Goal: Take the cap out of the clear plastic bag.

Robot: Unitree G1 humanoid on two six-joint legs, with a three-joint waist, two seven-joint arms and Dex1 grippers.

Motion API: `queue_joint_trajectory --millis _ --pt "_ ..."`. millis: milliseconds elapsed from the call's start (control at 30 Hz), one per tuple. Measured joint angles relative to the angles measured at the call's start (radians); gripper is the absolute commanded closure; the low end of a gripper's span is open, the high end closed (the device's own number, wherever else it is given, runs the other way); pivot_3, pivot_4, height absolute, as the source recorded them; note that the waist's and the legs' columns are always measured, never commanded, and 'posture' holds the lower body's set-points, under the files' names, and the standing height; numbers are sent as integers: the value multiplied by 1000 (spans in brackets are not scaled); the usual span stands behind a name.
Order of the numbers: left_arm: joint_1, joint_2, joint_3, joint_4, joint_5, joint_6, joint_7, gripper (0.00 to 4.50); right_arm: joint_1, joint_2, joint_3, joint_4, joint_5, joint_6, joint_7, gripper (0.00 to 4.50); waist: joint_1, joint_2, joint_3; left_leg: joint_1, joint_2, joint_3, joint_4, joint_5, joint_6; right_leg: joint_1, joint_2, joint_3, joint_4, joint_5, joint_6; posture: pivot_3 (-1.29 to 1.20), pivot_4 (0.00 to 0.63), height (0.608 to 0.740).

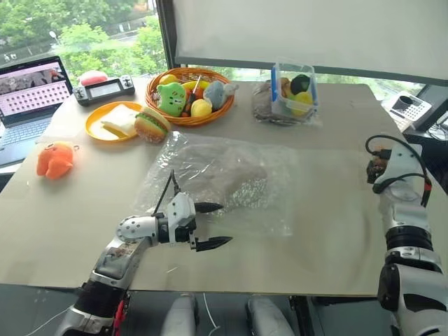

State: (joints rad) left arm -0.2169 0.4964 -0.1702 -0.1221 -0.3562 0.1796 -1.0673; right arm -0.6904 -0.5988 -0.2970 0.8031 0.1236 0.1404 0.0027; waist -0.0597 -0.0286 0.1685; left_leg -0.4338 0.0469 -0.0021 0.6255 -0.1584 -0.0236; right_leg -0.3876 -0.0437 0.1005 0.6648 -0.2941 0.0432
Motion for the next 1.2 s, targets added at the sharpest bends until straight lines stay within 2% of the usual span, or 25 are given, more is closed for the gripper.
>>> queue_joint_trajectory --millis 333,400,500,600,667,767,833,900,1000,1100,1200 --pt "-4 -15 -24 -16 21 -38 -4 0 62 0 -50 -117 36 4 13 23 -5 0 0 1 0 0 0 0 0 1 0 0 -1 0 0 0 150 740" --pt "-16 -23 -39 -4 36 -58 -9 0 87 -6 -56 -185 41 24 20 23 -3 1 0 1 0 0 0 0 0 1 0 0 0 0 0 0 150 740" --pt "-46 -59 -62 53 38 -72 -38 0 146 -31 -55 -382 87 94 122 23 0 2 0 1 0 0 0 0 0 1 0 0 0 0 1 0 150 740" --pt "-82 -97 -113 104 46 -92 -73 0 281 -71 -56 -678 240 224 306 23 6 3 0 0 0 -1 -1 0 0 1 1 -1 -1 0 1 0 150 740" --pt "-105 -123 -143 126 49 -92 -92 0 454 -126 -65 -936 414 362 461 23 19 4 -1 -2 0 -3 -1 0 1 1 1 -2 -1 -1 2 0 150 740" --pt "-159 -167 -173 198 63 -97 -109 0 923 -256 -155 -1316 656 564 732 23 53 6 -2 -7 -2 -7 3 0 1 2 1 -2 -4 -4 4 0 150 740" --pt "-184 -182 -174 255 75 -110 -111 0 1057 -261 -194 -1406 728 619 806 23 44 6 -2 -7 -3 -5 7 0 1 3 1 1 -3 -4 7 0 150 740" --pt "-208 -210 -182 291 86 -120 -108 0 1125 -264 -233 -1448 745 630 837 23 32 5 -2 -5 -3 -4 9 0 1 5 1 3 -4 -5 13 0 150 740" --pt "-242 -258 -204 360 126 -159 -101 0 1214 -271 -251 -1524 743 631 870 23 32 3 -2 -2 -3 -4 9 2 4 8 1 3 -4 -6 9 0 150 740" --pt "-275 -299 -232 438 181 -208 -82 0 1219 -238 -246 -1552 727 624 842 23 29 3 -3 -1 -3 -4 9 2 4 9 1 3 -4 -6 7 0 150 740" --pt "-335 -355 -285 554 302 -274 6 0 1226 -176 -218 -1582 697 609 780 23 39 3 -3 -2 -4 -5 9 2 4 9 1 3 -5 -3 13 0 150 740"
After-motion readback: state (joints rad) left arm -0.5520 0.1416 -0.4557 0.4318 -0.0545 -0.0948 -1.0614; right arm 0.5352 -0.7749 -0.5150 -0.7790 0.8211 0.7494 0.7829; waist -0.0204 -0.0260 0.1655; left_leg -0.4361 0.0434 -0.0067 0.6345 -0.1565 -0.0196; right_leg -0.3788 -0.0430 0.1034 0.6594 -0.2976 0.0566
